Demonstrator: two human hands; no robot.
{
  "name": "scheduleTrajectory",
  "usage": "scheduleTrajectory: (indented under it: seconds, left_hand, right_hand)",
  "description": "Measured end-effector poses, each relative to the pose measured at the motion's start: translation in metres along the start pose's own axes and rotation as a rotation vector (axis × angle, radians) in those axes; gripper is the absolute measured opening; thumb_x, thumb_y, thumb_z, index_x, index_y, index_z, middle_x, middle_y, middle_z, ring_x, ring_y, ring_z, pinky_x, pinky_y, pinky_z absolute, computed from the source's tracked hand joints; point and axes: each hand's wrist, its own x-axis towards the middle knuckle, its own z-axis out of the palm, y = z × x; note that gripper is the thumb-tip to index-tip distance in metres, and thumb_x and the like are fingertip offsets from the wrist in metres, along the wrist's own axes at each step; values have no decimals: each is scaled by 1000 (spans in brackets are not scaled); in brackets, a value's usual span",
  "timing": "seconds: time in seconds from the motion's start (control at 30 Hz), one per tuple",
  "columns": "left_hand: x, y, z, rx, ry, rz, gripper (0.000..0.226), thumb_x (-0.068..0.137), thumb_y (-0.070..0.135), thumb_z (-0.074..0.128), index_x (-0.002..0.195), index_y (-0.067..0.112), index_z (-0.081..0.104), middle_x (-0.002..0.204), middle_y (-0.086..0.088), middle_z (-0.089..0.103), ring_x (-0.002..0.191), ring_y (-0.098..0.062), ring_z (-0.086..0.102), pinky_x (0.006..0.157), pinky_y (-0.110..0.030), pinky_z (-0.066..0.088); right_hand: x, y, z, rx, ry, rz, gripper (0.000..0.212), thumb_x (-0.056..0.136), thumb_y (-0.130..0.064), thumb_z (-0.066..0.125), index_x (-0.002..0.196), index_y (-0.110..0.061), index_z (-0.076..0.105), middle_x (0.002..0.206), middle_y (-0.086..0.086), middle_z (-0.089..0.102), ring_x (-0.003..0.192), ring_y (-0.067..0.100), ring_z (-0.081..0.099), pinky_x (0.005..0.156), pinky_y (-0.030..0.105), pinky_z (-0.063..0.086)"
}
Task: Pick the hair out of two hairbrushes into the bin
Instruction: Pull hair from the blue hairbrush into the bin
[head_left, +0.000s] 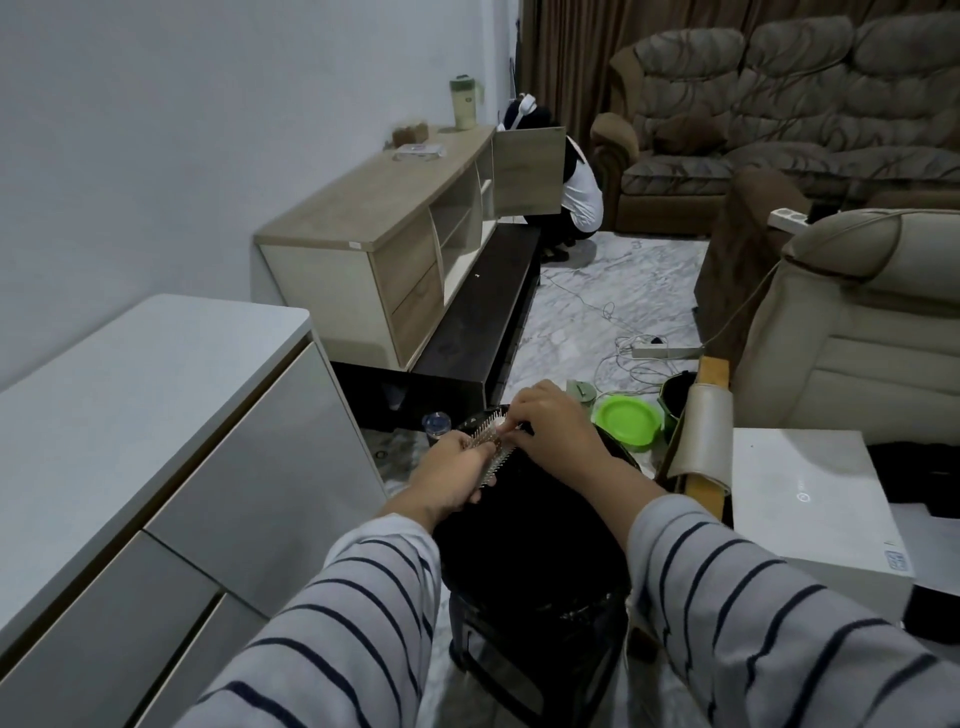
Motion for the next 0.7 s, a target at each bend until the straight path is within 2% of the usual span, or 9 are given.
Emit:
scheduleTrajectory:
  seconds: [0.07,0.2,0.27,0.33,0.4,0.47,0.53,0.6,0.7]
  left_hand:
    - [-1,0,2,-7,3,18,16,95,30,50,93,15,46,66,-5,63,38,-17,45,36,-14,26]
    - [-3,0,4,-27,14,26,14,96,27,48,95,13,46,65,-6,61,36,-16,43,35,-13,25]
    - [-2,-1,4,-37,25,22,15,96,27,48,95,13,46,67,-7,61,35,-16,42,34,-13,25]
    - [-2,-2,5,-35,23,18,15,96,28,48,97,13,45,68,-7,61,36,-16,42,34,-14,25]
    - [-3,-2,5,-32,21,13,15,95,28,49,96,13,44,69,-8,61,36,-17,42,34,-14,24]
    - [-4,-2,4,-44,23,11,15,95,27,49,93,14,42,70,-9,60,36,-16,42,33,-13,23]
    - [-4,-2,0,-45,27,13,16,94,27,50,91,14,41,70,-9,61,35,-16,42,33,-12,23]
    - [-4,-1,-5,-53,27,31,17,92,28,52,90,13,44,71,-12,60,36,-15,43,33,-13,24]
    - [-6,-1,-12,-65,75,76,34,91,44,53,84,11,51,75,-14,60,42,-16,48,34,-15,31]
  right_hand:
    - [-3,1,6,46,66,7,7,77,-22,70,78,-16,73,88,-1,70,95,21,56,82,36,45]
    - [1,3,2,384,59,325,10,85,-17,63,85,-13,72,90,3,72,87,16,61,72,21,41]
    - [3,-2,-5,528,80,404,11,87,-16,60,84,-13,70,90,2,70,83,10,59,66,13,40]
    - [6,-10,-9,809,102,457,15,90,-13,55,77,-17,60,85,2,71,70,2,59,59,8,40]
    - [8,-15,-10,1031,55,497,23,96,-10,44,75,-20,48,73,-1,68,52,4,50,47,12,38]
    - [8,-16,-9,969,-12,514,24,97,-12,39,76,-22,44,68,-3,56,53,9,40,49,19,33]
    - [6,-13,-9,724,-48,472,18,94,-14,41,78,-21,47,70,-5,47,61,10,39,58,25,33]
    - [4,-9,-8,573,-77,409,10,93,-19,43,86,-18,50,72,-6,47,69,13,44,66,30,36]
    - [1,0,-2,237,-134,295,16,89,-36,48,92,-22,56,88,-3,56,94,22,51,86,40,42]
